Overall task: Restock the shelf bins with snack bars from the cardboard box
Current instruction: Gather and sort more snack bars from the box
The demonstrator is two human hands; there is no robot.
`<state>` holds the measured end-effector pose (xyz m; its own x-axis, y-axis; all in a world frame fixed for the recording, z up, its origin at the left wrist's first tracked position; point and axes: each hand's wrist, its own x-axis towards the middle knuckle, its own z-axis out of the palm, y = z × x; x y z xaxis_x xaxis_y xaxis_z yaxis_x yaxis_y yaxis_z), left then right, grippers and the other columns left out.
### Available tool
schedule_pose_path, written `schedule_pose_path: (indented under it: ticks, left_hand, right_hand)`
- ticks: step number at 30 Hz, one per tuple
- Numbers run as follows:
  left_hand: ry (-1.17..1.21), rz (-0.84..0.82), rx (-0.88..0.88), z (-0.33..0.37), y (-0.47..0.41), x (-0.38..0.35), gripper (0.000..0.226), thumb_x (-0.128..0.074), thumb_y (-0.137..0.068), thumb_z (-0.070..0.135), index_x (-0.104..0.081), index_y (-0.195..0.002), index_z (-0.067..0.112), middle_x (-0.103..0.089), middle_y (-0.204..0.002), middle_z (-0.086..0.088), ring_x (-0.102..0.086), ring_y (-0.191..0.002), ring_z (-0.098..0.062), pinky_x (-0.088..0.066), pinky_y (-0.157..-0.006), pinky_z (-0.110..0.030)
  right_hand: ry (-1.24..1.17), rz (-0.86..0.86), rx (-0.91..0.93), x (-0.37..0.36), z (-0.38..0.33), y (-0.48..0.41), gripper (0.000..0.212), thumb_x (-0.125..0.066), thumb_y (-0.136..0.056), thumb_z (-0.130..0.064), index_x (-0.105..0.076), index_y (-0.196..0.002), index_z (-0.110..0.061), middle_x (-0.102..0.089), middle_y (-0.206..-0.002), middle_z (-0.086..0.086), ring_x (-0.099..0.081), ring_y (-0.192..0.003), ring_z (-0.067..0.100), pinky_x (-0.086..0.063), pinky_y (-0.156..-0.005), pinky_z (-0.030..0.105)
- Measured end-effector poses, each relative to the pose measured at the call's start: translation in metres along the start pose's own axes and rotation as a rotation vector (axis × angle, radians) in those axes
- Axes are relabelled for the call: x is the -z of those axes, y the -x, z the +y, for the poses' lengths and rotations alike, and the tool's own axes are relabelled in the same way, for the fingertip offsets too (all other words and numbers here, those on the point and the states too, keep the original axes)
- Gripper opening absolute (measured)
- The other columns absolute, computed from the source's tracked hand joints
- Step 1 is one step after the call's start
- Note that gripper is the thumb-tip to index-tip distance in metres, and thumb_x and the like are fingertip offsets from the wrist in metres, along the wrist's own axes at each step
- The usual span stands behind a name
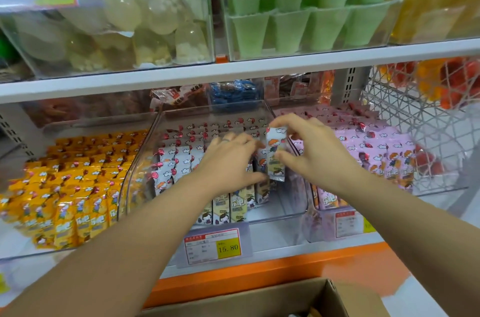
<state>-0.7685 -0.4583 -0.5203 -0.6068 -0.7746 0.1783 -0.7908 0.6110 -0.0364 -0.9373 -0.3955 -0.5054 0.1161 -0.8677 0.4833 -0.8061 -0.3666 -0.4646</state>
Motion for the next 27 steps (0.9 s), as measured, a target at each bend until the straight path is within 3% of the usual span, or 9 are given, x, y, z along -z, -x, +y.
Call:
schedule_pose_path:
  ticks: [5, 10, 14, 19, 23, 27]
  left_hand:
    - [-0.166, -0.029, -0.004, 0.005, -0.01, -0.012, 0.056, -0.059, -0.085, 0.054, -0.051, -0.126, 0.017, -0.043, -0.13, -0.002, -0.038, -0.124, -0.023, -0.027, -0.102, -0.04]
    - [-0.148, 0.027, -0.018, 0.0, -0.003, -0.017, 0.053, -0.059, -0.087, 0.045, -0.043, -0.128, 0.015, -0.044, -0.13, -0.002, -0.038, -0.124, -0.022, -0.028, -0.1, -0.037]
    - [-0.068, 0.036, -0.003, -0.004, 0.001, -0.02, 0.056, -0.06, -0.087, 0.042, -0.035, -0.134, 0.022, -0.043, -0.132, 0.0, -0.037, -0.125, -0.023, -0.027, -0.1, -0.038]
    - [0.062, 0.044, 0.01, -0.007, 0.003, -0.022, 0.057, -0.062, -0.086, 0.037, -0.033, -0.135, 0.036, -0.043, -0.133, 0.006, -0.036, -0.126, -0.018, -0.023, -0.104, -0.038]
    - [0.099, 0.072, 0.025, -0.008, 0.006, -0.022, 0.057, -0.062, -0.085, 0.041, -0.034, -0.135, 0.037, -0.041, -0.135, 0.009, -0.036, -0.126, -0.017, -0.023, -0.103, -0.037]
    - [0.192, 0.155, 0.033, -0.004, 0.004, -0.016, 0.056, -0.063, -0.084, 0.046, -0.036, -0.132, 0.037, -0.041, -0.137, 0.01, -0.04, -0.125, -0.017, -0.024, -0.103, -0.037]
  right_hand:
    - [0.094, -0.032, -0.054, -0.008, -0.002, -0.008, 0.044, -0.065, -0.085, -0.019, -0.051, -0.125, -0.032, -0.048, -0.089, -0.01, -0.039, -0.105, 0.018, -0.043, -0.079, 0.035]
    - [0.25, -0.03, -0.083, -0.012, -0.006, -0.011, 0.039, -0.062, -0.086, -0.024, -0.052, -0.122, -0.034, -0.062, -0.092, -0.006, -0.038, -0.105, 0.02, -0.033, -0.075, 0.032]
    - [0.412, 0.001, -0.119, -0.015, -0.012, -0.013, 0.037, -0.062, -0.087, -0.026, -0.054, -0.121, -0.035, -0.062, -0.107, -0.004, -0.038, -0.112, 0.022, -0.03, -0.089, 0.035]
    - [0.559, -0.043, -0.151, -0.016, -0.015, -0.015, 0.038, -0.061, -0.089, -0.023, -0.058, -0.124, -0.035, -0.046, -0.126, 0.002, -0.033, -0.12, 0.025, -0.029, -0.097, 0.037]
    - [0.553, -0.115, -0.123, -0.017, -0.014, -0.017, 0.044, -0.055, -0.091, -0.018, -0.052, -0.133, -0.032, -0.049, -0.129, -0.001, -0.033, -0.119, 0.025, -0.03, -0.096, 0.037]
    - [0.282, -0.21, -0.14, -0.014, -0.004, -0.018, 0.046, -0.057, -0.089, -0.017, -0.052, -0.133, -0.031, -0.056, -0.127, -0.001, -0.042, -0.119, 0.028, -0.037, -0.098, 0.036]
